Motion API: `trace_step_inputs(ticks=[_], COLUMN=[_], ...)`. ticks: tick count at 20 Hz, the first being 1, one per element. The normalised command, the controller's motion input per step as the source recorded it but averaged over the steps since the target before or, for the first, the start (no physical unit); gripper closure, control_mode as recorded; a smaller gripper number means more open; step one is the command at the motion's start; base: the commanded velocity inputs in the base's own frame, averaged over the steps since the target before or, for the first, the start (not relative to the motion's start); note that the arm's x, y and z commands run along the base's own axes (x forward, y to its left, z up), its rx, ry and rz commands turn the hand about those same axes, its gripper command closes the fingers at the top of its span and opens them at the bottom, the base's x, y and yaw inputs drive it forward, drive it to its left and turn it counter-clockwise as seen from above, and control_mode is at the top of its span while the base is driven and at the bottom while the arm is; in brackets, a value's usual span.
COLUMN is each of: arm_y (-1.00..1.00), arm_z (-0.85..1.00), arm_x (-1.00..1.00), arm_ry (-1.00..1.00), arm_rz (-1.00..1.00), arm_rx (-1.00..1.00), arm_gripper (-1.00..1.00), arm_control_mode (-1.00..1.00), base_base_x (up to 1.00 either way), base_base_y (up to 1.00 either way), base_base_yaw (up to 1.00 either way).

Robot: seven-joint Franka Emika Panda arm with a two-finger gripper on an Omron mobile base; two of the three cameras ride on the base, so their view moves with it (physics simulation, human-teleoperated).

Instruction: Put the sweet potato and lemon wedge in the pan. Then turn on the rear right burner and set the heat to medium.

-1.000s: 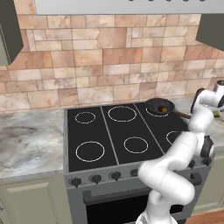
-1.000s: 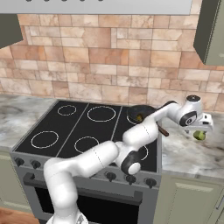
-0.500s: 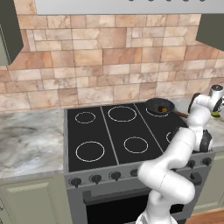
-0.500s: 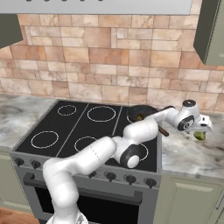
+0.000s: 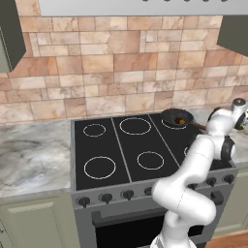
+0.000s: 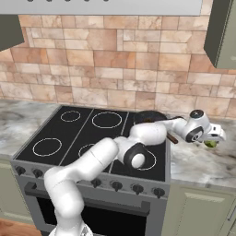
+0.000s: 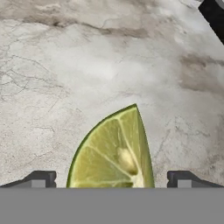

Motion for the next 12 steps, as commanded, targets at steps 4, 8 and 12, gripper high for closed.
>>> trace_step_inputs(ticks=[4, 8, 12], arm_y=[0.00, 0.00, 0.00], arm_z=[-0.01, -0.01, 0.06], arm_x=[0.00, 0.00, -0.15], arm_ry=[0.03, 0.05, 0.01], arm_rz=[0.00, 0.00, 0.00], arm_rx=[0.00, 0.02, 0.07], arm_gripper=[1.00, 1.00, 1.00], arm_control_mode=[-1.00, -1.00, -1.00], base_base_x=[0.00, 0.00, 0.00], base_base_y=[0.00, 0.00, 0.00], base_base_yaw=[0.00, 0.00, 0.00])
